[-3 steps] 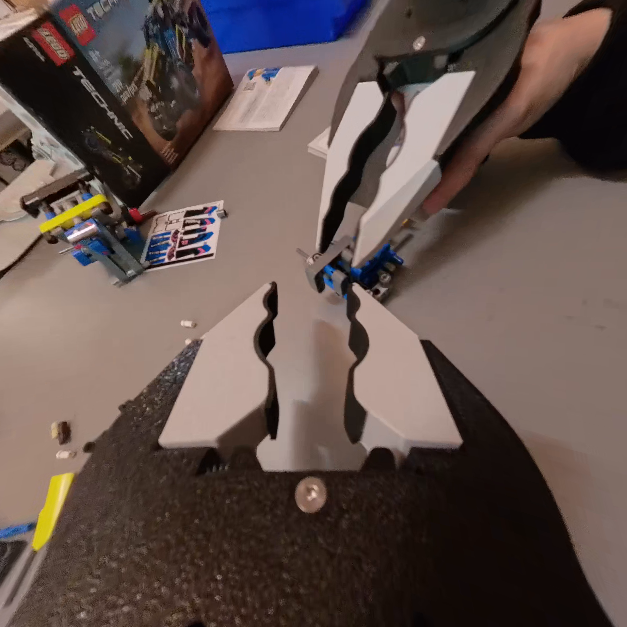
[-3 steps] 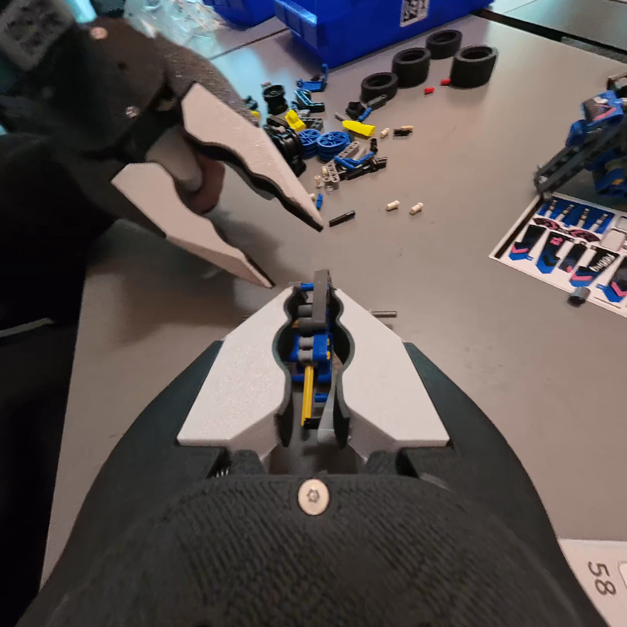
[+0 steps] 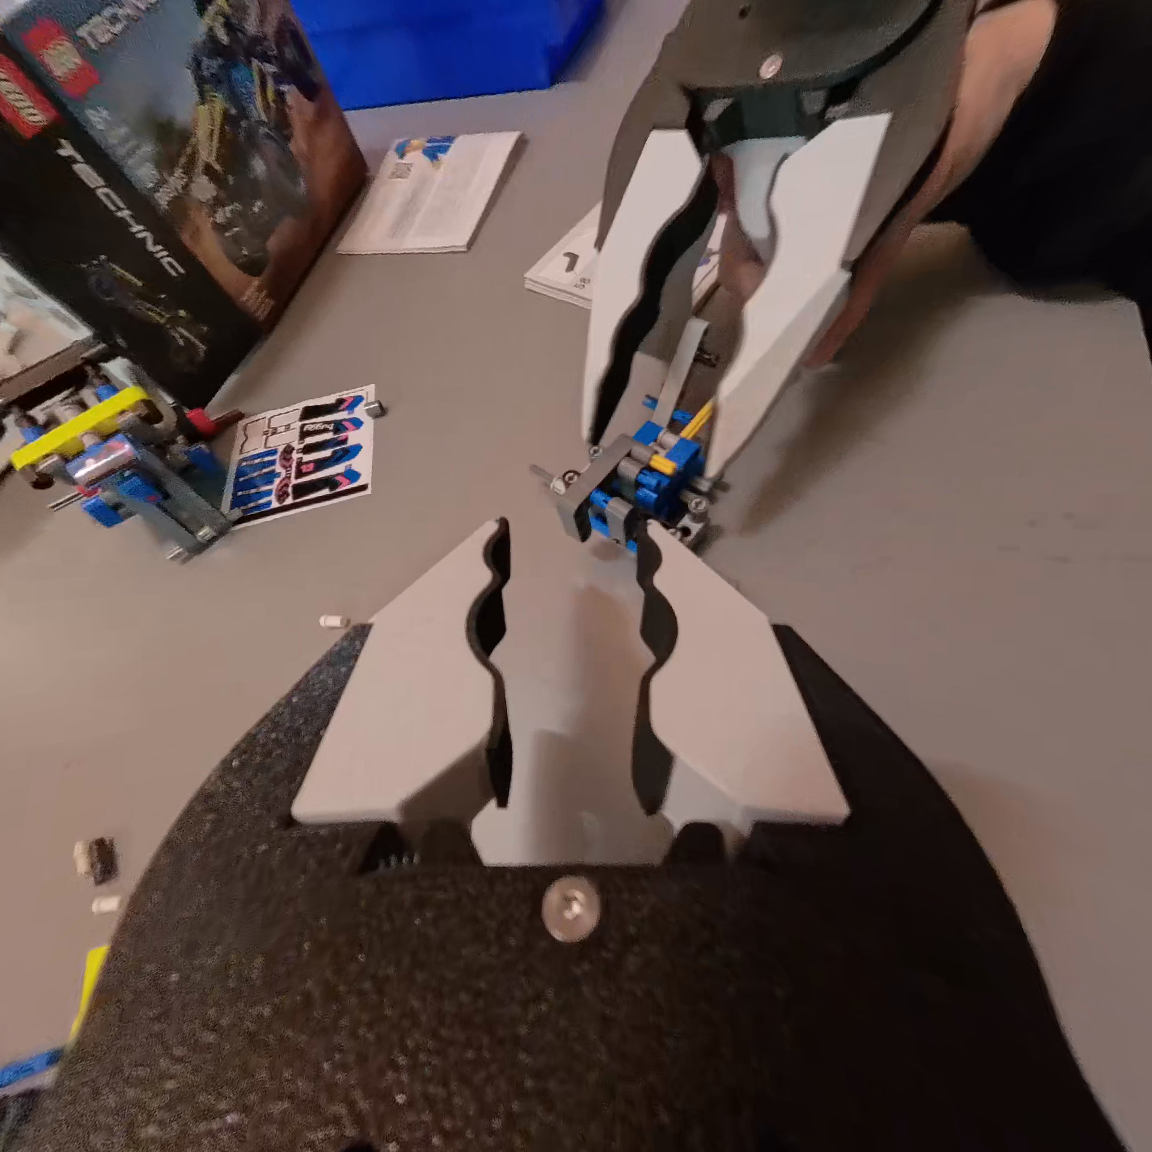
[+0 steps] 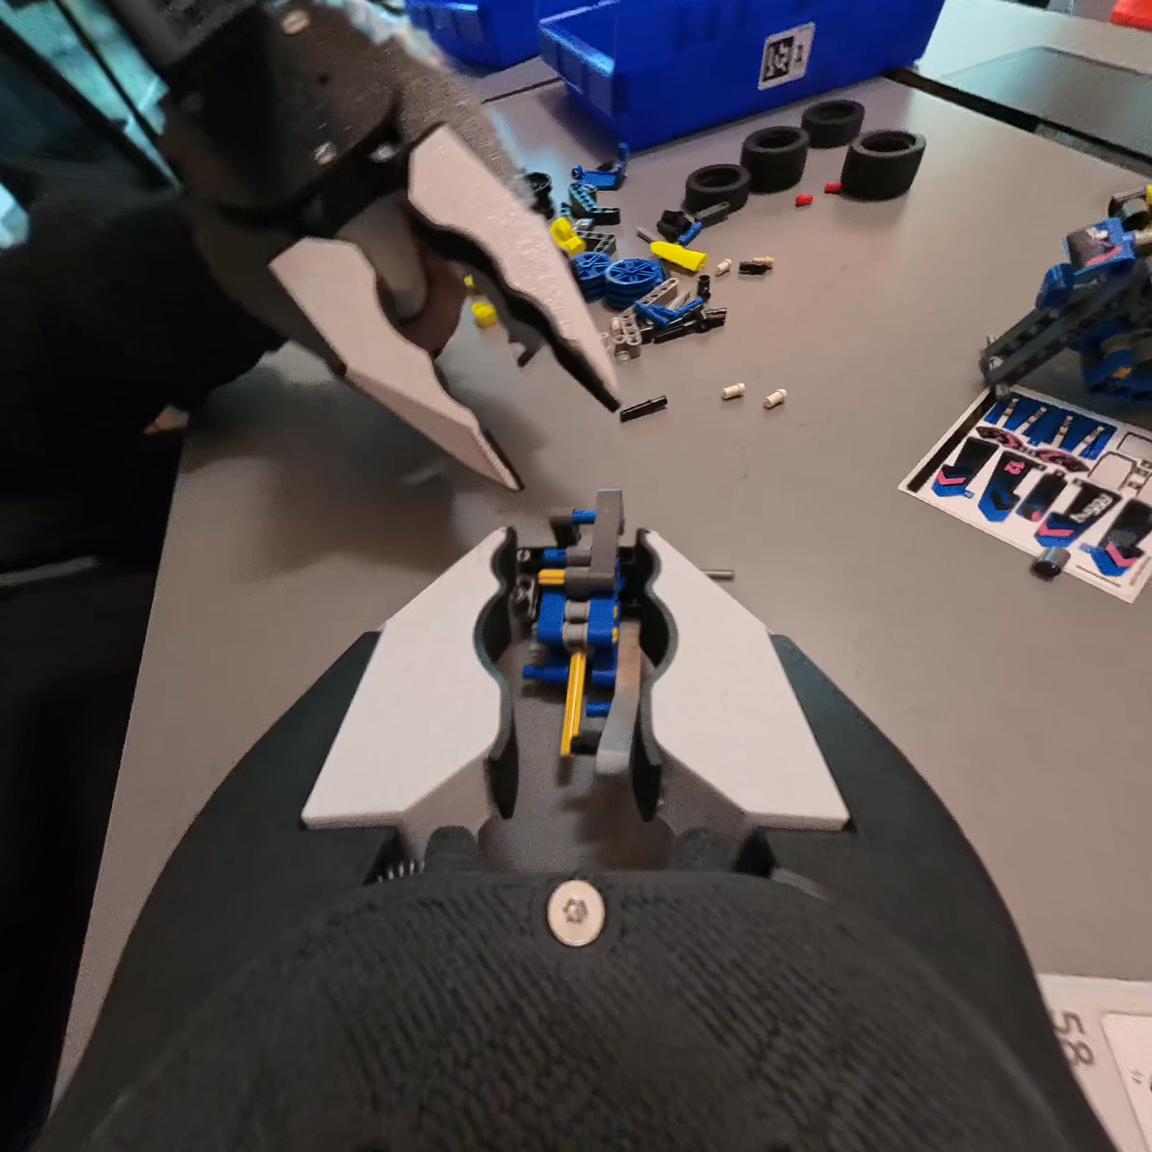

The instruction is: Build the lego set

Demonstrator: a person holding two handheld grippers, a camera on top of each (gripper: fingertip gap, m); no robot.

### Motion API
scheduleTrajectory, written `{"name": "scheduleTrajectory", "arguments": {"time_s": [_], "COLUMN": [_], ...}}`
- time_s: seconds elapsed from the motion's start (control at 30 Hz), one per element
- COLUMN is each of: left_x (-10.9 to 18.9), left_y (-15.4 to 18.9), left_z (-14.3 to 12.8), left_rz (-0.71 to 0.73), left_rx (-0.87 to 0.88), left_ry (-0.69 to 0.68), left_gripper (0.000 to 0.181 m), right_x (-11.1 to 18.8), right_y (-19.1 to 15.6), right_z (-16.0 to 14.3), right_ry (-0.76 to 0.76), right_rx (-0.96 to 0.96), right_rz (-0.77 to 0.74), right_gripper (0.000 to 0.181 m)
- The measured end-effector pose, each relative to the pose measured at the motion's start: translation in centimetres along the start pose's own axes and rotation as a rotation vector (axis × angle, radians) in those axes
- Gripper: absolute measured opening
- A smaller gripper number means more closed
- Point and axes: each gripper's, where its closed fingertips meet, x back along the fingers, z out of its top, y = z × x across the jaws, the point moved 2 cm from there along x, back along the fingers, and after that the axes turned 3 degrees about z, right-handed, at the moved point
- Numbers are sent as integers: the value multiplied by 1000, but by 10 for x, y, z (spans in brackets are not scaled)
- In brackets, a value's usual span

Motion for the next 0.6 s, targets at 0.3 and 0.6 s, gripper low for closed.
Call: {"name": "scheduleTrajectory", "arguments": {"time_s": [0.3, 0.6], "left_x": [-26, -24], "left_y": [1, 13], "left_z": [-13, -7], "left_rz": [-257, -328], "left_rx": [-115, -141], "left_ry": [-91, 5], "left_gripper": [35, 25], "right_x": [0, 1], "right_y": [-6, -3], "right_z": [-26, -11], "right_ry": [-164, -109], "right_rx": [108, 165], "right_rz": [-91, -82], "right_gripper": [49, 30]}}
